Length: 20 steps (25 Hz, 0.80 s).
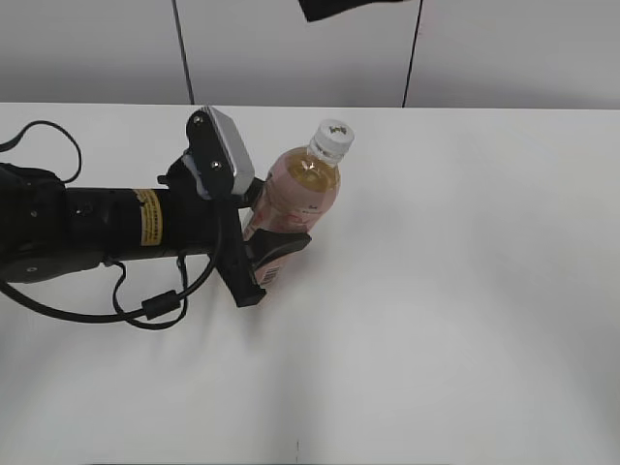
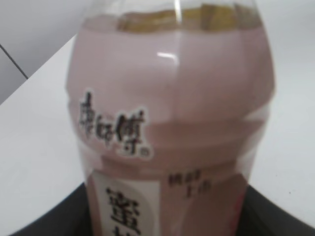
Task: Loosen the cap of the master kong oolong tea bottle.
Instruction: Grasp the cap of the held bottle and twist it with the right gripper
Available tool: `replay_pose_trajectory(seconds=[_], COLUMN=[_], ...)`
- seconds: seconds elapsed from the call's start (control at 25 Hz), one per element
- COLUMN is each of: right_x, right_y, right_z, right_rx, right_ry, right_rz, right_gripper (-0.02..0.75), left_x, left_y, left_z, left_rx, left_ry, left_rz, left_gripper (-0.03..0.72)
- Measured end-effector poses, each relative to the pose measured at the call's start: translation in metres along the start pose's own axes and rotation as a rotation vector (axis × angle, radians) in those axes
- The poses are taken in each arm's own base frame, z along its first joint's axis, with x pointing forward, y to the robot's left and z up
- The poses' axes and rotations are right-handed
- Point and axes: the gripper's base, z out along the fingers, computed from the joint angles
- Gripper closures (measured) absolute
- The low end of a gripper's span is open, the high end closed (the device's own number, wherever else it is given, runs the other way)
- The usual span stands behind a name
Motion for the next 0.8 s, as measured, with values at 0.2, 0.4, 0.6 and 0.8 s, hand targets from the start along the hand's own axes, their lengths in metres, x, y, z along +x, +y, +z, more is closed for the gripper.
replay_pose_trajectory(seconds=[0.2,0.4,0.6,0.8], right_x=[0.014,0.033,0.044,0.052], right_y=[0.0,0.002,0.0,-0.004], right_z=[-0.001,0.023,0.057,0.062], right_rx=[0.053,0.031,-0.059,-0.003], right_ry=[0.147,0.32,0.387,0.42], right_rz=[0.786,1.167,1.364,1.395], right_gripper=[0.152,0.152,0.152,0.151], left_x=[0.0,0.0,0.0,0.0], left_y=[0.0,0.0,0.0,0.0], left_z=[0.0,0.0,0.0,0.0], left_rx=[0.0,0.0,0.0,0.0], left_ry=[0.0,0.0,0.0,0.0], left_rz=[0.0,0.0,0.0,0.0], left_gripper=[0.302,0.302,0.302,0.302])
